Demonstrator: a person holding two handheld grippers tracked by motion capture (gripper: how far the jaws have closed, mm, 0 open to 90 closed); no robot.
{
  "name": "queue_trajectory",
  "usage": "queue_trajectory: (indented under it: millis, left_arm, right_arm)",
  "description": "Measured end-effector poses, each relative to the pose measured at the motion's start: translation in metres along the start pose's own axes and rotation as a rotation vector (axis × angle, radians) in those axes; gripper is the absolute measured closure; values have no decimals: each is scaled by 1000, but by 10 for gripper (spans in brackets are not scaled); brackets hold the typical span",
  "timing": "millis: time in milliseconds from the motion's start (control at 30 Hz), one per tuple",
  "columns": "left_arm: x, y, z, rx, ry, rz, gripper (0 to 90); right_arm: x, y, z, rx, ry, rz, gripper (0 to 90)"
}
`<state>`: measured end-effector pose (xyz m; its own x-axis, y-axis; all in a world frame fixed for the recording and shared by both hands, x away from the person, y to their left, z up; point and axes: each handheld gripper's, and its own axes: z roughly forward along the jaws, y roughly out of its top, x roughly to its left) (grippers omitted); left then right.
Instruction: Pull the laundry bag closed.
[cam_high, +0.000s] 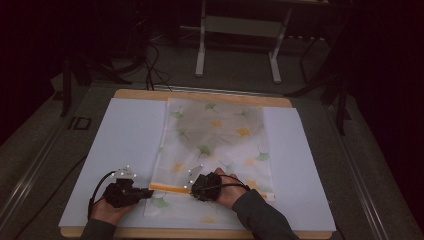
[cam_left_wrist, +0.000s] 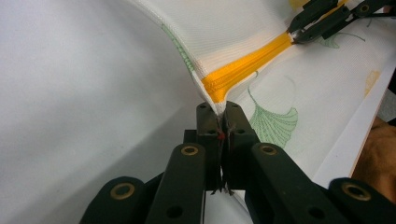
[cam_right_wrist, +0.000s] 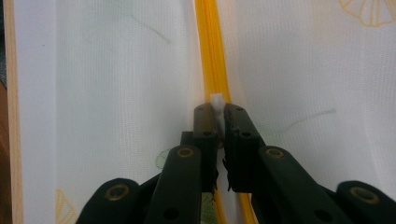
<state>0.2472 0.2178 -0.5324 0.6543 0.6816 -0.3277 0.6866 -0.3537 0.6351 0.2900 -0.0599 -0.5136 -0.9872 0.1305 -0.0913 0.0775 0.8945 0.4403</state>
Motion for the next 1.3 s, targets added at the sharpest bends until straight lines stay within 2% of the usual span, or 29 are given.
queue_trajectory:
  millis: [700,1300]
  left_arm:
    - [0,0,0,1,3,1,876]
    - [0,-1,-1,-2,9,-1,878]
  right_arm:
    - [-2,-10,-6,16,-12,9,843]
    - [-3,-19,-13,51,-20,6,843]
